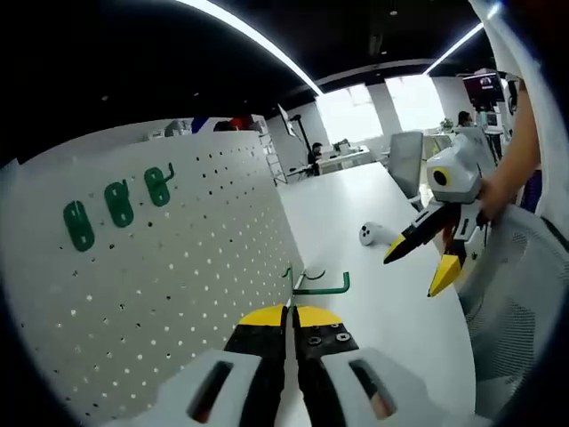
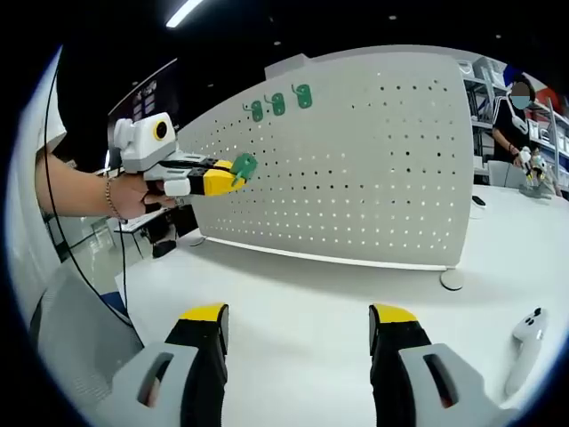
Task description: Insert the hook assembly into the mounting plate slot until the hook locks in place.
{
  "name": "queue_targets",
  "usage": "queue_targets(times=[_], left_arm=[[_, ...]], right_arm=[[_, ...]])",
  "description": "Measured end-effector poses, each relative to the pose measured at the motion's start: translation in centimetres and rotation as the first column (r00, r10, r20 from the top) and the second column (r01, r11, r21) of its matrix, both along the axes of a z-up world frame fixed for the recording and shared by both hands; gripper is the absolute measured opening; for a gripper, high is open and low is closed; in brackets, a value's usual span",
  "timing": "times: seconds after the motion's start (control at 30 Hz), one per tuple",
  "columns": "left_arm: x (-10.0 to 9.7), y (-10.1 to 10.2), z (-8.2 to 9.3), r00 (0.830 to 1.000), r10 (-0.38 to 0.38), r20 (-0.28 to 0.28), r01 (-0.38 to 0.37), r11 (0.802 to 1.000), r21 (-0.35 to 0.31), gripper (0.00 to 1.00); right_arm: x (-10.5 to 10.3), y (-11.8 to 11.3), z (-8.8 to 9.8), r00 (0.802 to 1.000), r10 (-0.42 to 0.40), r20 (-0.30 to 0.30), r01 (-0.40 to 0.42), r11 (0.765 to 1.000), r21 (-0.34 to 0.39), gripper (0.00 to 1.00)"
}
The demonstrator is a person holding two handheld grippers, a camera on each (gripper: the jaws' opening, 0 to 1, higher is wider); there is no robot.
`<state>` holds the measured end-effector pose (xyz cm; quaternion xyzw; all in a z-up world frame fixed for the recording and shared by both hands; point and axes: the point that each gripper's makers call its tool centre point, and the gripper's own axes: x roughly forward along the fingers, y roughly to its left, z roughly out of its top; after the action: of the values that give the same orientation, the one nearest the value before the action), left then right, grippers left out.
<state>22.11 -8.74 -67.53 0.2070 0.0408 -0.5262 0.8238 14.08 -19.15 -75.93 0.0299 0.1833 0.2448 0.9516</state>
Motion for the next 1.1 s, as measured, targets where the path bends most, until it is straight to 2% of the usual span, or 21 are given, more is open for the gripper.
queue_targets(times=[0.1,0.17,0.4,0.8,1.1], left_arm=[[-0.4,0.6,0.7,1.0,0.029,0.013,-0.028,0.999,-0.026,0.02],[-0.7,0.9,1.1,0.999,0.045,0.002,-0.044,0.997,-0.061,0.02],[-1.2,1.9,2.0,0.995,0.098,-0.004,-0.098,0.989,-0.107,0.02],[-1.7,2.9,2.5,0.987,0.162,-0.011,-0.162,0.974,-0.156,0.02],[-1.7,2.9,3.1,0.985,0.17,-0.011,-0.169,0.969,-0.178,0.02]], right_arm=[[0.0,-0.1,0.0,1.0,-0.001,-0.001,0.001,1.0,0.001,0.62],[0.0,-0.1,-0.1,1.0,-0.002,-0.003,0.002,1.0,0.003,0.62],[-0.1,0.0,-0.1,1.0,0.002,-0.005,-0.002,1.0,0.001,0.62],[-0.1,0.0,-0.2,1.0,0.005,-0.011,-0.005,1.0,-0.004,0.61],[-0.1,0.1,-0.2,1.0,0.006,-0.008,-0.006,1.0,-0.003,0.61]])
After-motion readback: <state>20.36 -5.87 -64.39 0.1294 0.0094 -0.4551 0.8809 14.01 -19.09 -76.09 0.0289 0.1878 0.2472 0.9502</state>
